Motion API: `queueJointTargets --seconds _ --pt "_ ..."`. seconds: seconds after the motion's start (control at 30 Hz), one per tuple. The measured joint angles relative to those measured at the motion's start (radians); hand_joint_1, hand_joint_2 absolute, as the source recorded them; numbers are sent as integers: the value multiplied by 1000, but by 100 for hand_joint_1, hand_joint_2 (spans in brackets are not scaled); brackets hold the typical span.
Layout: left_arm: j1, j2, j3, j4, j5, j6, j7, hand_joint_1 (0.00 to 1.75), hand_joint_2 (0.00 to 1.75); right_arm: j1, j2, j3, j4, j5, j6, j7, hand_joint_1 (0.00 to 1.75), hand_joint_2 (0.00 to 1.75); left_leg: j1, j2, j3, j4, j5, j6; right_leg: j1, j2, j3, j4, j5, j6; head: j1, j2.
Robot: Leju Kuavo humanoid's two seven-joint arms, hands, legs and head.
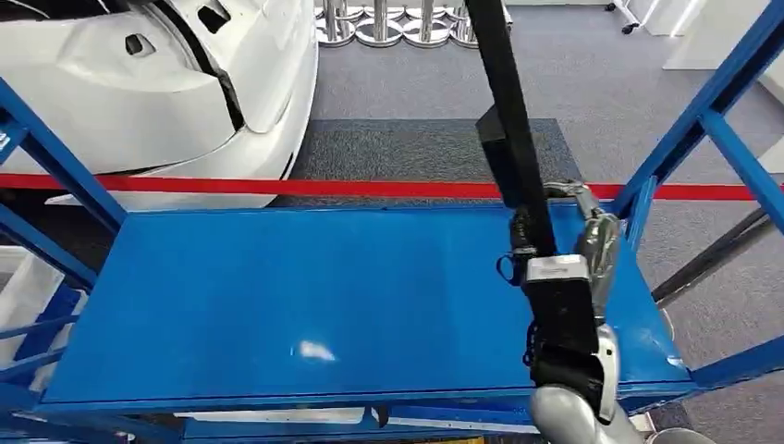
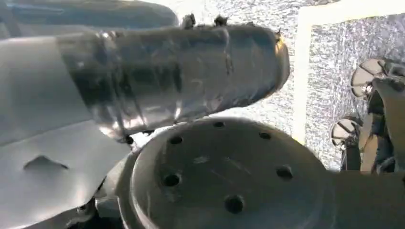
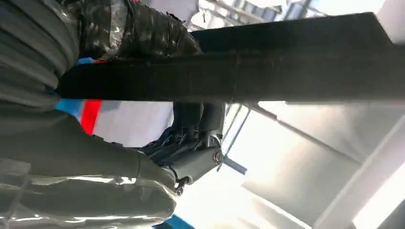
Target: Take the parts from the cabinet and place them on the table.
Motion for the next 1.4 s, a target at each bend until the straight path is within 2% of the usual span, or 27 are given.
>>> queueJointTargets --seconds 0.07,0.1,0.17,0.2,0.23,0.27,0.3,0.37,0.4,0.43,0.53,0.6,0.7,0.73,0.77,0.8,0.9,0.93,1.0,1.1,1.13,1.2,1.23,1.27,1.3,1.33,1.4 --pt "4 -5 0 0 0 0 -2 0 0 8 -20 -16 -43 2 0 1 175 175 9 1 4 -10 7 14 -2 2 -7 8 -8 12 0 0" --pt "2 -6 0 0 1 0 -2 0 0 10 -30 -22 -60 3 0 1 175 175 9 1 4 -11 8 15 -3 0 -25 46 -33 21 3 0" --pt "-1 -8 1 0 1 0 -1 0 0 12 -42 -35 -88 6 0 1 175 175 8 1 2 -10 8 20 -10 0 -104 208 -110 33 4 0" --pt "-1 -9 1 0 2 0 -1 0 0 16 -45 -40 -98 6 0 2 175 175 8 1 1 -10 7 21 -12 0 -147 290 -138 36 4 0" --pt "-1 -10 1 0 2 0 -1 0 0 25 -50 -44 -107 8 0 2 175 175 8 1 1 -10 6 21 -13 0 -180 344 -146 38 4 0" --pt "-1 -10 1 0 2 0 -1 0 0 32 -57 -48 -117 10 0 3 175 175 8 0 2 -10 6 22 -15 0 -184 343 -131 38 4 0" --pt "-1 -10 1 0 2 0 -2 0 0 37 -62 -51 -127 13 0 4 175 175 8 -1 4 -10 5 21 -16 0 -168 297 -95 36 4 0" --pt "-2 -12 1 0 2 3 -5 0 0 40 -72 -61 -153 27 0 4 175 175 8 -4 9 -9 2 17 -15 0 -83 109 4 27 4 0" --pt "-2 -13 1 0 2 4 -8 0 0 40 -75 -67 -166 31 0 4 175 175 8 -4 10 -10 0 15 -15 0 -43 27 30 20 4 0" --pt "-4 -14 1 0 2 5 -8 0 0 40 -76 -70 -173 35 0 4 175 175 2 -6 9 -9 -2 9 -11 0 -37 7 17 19 4 0" --pt "-5 -14 1 0 2 11 -8 0 0 48 -85 -75 -202 45 0 11 175 175 4 -6 11 -15 -3 -9 -9 1 -40 10 17 5 2 0" --pt "-6 -12 1 0 2 21 -8 0 0 51 -90 -76 -214 55 0 14 175 175 4 -2 13 1 -17 -22 -18 -1 -19 -9 26 -8 2 0" --pt "-7 -11 1 0 2 37 -14 0 0 62 -90 -76 -228 77 0 14 175 175 5 -1 -94 224 -133 -26 -15 -3 -18 -10 26 -16 1 0" --pt "-6 -11 1 0 2 40 -14 0 0 70 -90 -76 -230 87 0 14 175 175 5 -1 -131 294 -154 -27 -14 -3 -19 -9 25 -18 0 0" --pt "-6 -11 1 0 2 42 -14 0 0 78 -90 -76 -230 98 0 14 175 175 5 -1 -146 316 -149 -26 -12 -3 -19 -8 24 -19 1 0" --pt "-4 -11 1 0 2 45 -14 0 0 84 -90 -76 -231 105 0 16 175 175 5 -1 -135 286 -118 -23 -10 -2 -17 -7 23 -20 0 0" --pt "-6 -10 1 0 3 48 -6 0 0 93 -90 -73 -234 114 2 19 175 175 -1 0 -24 50 8 0 -5 0 -12 -3 19 -19 0 0" --pt "-7 -7 1 0 5 48 -3 0 0 97 -90 -72 -233 113 2 16 175 175 -8 0 -3 0 15 6 4 0 -14 6 16 -15 1 0" --pt "-11 -7 1 0 11 47 1 0 0 110 -89 -66 -232 105 2 7 175 175 -8 0 -7 -5 14 5 0 -2 -22 11 18 -7 2 0" --pt "-9 -13 1 0 14 45 4 0 0 128 -87 -52 -226 102 2 -21 175 175 2 -1 -8 -15 27 17 1 -3 -26 20 7 9 2 0" --pt "-10 -15 1 0 15 45 5 0 0 140 -81 -44 -224 106 2 -40 175 175 3 -1 -13 -16 32 20 -1 -2 -43 68 -44 23 6 0" --pt "-11 -18 1 0 18 49 9 0 0 168 -74 -31 -218 113 2 -65 175 175 4 -1 -26 -16 40 26 -13 -2 -98 219 -139 34 5 0" --pt "-11 -19 1 0 22 50 11 0 0 186 -68 -24 -214 106 2 -78 175 175 4 -1 -35 -16 46 26 -17 -2 -127 295 -176 38 6 0" --pt "-11 -20 1 0 23 51 11 0 0 204 -64 -21 -211 88 2 -100 175 175 6 -1 -44 -15 52 24 -20 -2 -138 337 -189 41 6 0" --pt "-11 -20 1 0 27 52 11 0 0 220 -60 -16 -207 66 2 -121 175 175 7 -1 -52 -15 58 20 -23 -2 -123 324 -176 43 6 0" --pt "-10 -20 1 0 30 53 11 0 0 233 -53 -13 -204 44 2 -143 175 175 9 -2 -60 -14 64 16 -26 -2 -88 269 -146 43 6 0" --pt "-9 -22 1 0 32 50 10 0 0 250 -45 -7 -200 17 2 -174 175 175 13 -2 -74 -11 76 7 -29 -3 26 82 -82 41 6 0"
